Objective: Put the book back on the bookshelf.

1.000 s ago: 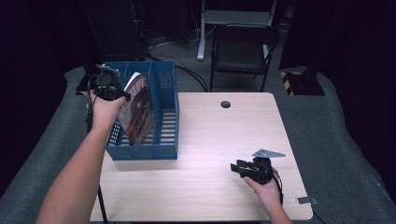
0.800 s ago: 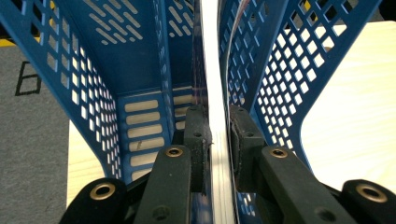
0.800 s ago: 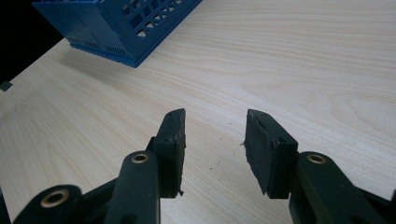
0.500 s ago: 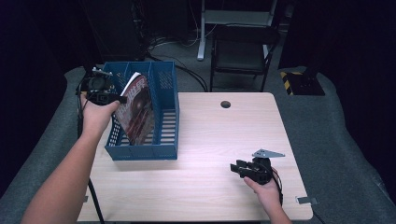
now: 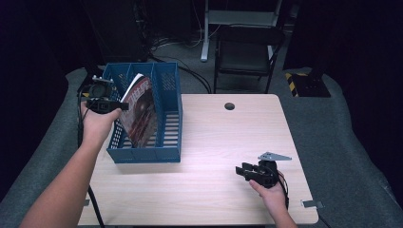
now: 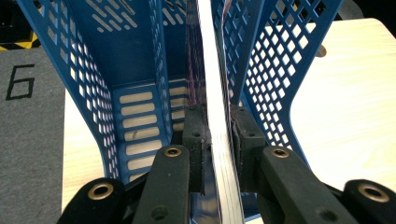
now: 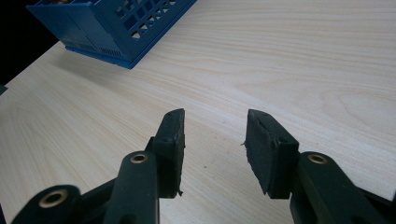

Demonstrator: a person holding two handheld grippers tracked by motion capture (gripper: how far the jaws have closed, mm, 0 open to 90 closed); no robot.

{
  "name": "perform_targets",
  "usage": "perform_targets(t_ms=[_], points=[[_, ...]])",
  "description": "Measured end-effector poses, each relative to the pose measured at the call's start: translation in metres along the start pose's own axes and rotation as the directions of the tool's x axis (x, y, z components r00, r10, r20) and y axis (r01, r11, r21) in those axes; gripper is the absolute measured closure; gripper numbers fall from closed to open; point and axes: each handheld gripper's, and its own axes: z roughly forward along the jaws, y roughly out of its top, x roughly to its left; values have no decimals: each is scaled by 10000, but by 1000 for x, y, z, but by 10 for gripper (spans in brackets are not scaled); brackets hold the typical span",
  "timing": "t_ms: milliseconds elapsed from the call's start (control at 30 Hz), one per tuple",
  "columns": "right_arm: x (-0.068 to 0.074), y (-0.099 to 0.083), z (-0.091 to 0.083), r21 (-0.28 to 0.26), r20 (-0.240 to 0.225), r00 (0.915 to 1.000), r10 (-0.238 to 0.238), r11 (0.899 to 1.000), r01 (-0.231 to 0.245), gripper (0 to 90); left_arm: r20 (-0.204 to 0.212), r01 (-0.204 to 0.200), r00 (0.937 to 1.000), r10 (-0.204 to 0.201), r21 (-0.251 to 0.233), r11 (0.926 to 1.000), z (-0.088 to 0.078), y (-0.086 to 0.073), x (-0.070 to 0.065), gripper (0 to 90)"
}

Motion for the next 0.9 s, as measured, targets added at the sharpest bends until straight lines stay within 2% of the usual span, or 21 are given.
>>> perform_targets(t_ms=[200, 300, 600, 733, 900], points=[[0, 0, 1, 84, 24, 10000, -36, 10000, 36, 572, 24, -106, 9999, 106, 10, 9999, 4, -7, 0, 784], [0, 0, 2, 118, 30, 10000, 3, 9999, -4, 572, 21, -20, 10000, 20, 71, 10000, 6, -8, 1, 788], [-1, -1, 3, 95, -8, 10000, -58, 9999, 58, 570, -30, 54, 10000, -53, 208, 9998, 5, -8, 4, 811], [-1, -1, 3, 150, -23, 10000, -87, 9998, 88, 570, -43, -42, 10000, 43, 292, 9996, 4, -7, 4, 814], [-1, -1, 3, 113, -37, 10000, -80, 9999, 80, 570, -77, -19, 10000, 21, 231, 9997, 4, -9, 5, 818]])
